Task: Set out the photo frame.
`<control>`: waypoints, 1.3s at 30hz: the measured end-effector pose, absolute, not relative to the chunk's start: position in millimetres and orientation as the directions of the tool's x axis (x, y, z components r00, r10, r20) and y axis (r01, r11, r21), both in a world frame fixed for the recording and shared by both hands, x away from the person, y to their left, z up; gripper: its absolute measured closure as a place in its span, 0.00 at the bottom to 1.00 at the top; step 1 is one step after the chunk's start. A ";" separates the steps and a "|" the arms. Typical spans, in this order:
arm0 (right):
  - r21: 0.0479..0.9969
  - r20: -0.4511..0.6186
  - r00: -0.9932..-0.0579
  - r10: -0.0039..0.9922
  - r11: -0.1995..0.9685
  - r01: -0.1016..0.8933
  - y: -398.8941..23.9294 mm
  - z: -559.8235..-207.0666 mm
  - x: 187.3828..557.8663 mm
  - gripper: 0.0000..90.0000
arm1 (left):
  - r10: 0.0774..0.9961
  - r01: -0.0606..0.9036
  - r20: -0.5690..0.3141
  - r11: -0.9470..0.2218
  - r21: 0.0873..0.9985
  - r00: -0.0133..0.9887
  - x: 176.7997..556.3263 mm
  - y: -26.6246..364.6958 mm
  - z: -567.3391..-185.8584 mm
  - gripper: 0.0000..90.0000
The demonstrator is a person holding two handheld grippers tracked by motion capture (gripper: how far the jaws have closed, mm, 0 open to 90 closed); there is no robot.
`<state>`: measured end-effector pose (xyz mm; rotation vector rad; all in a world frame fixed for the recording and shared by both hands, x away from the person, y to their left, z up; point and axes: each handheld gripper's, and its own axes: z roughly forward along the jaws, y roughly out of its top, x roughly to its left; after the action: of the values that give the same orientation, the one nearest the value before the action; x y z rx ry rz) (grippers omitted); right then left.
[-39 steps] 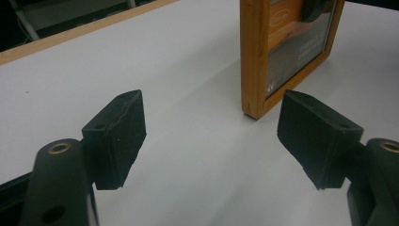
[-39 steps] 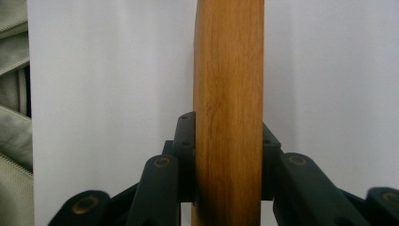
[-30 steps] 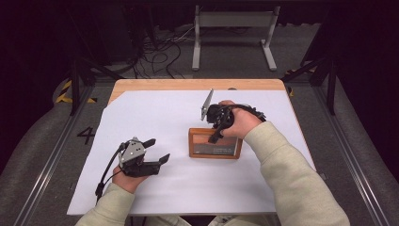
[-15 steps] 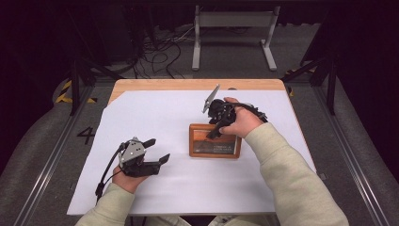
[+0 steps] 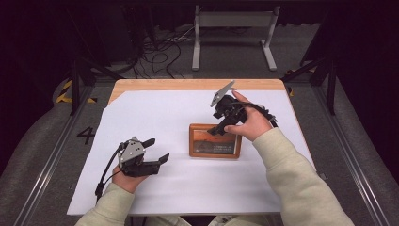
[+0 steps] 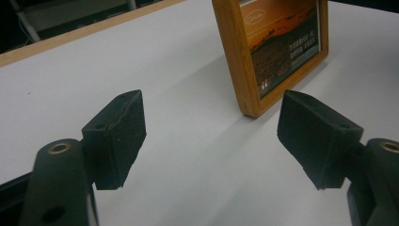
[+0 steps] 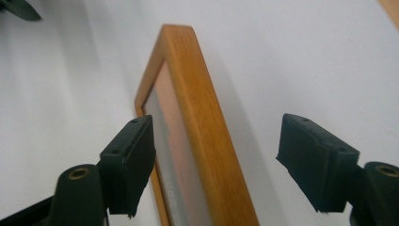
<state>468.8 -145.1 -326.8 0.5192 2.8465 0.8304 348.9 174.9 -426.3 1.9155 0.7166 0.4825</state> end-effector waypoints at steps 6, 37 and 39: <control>0.626 -0.038 -0.877 0.480 0.695 0.353 -176.6 -311.6 441.7 0.23 | 0.668 0.273 0.021 -0.332 0.903 0.744 348.2 175.0 -426.2 0.27; 0.841 0.000 -0.746 0.666 0.404 0.361 -288.0 -355.8 375.4 0.03 | 0.699 0.288 0.015 -0.314 0.905 0.715 349.4 185.0 -426.7 0.27; 0.851 0.010 -0.742 0.670 0.384 0.359 -290.2 -365.5 371.6 0.03 | 0.701 0.290 0.014 -0.314 0.904 0.713 348.9 187.5 -428.0 0.27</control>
<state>371.6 -290.2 -365.5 0.8976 2.3121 1.2958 348.9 187.5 -428.0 1.9001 0.7671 0.5046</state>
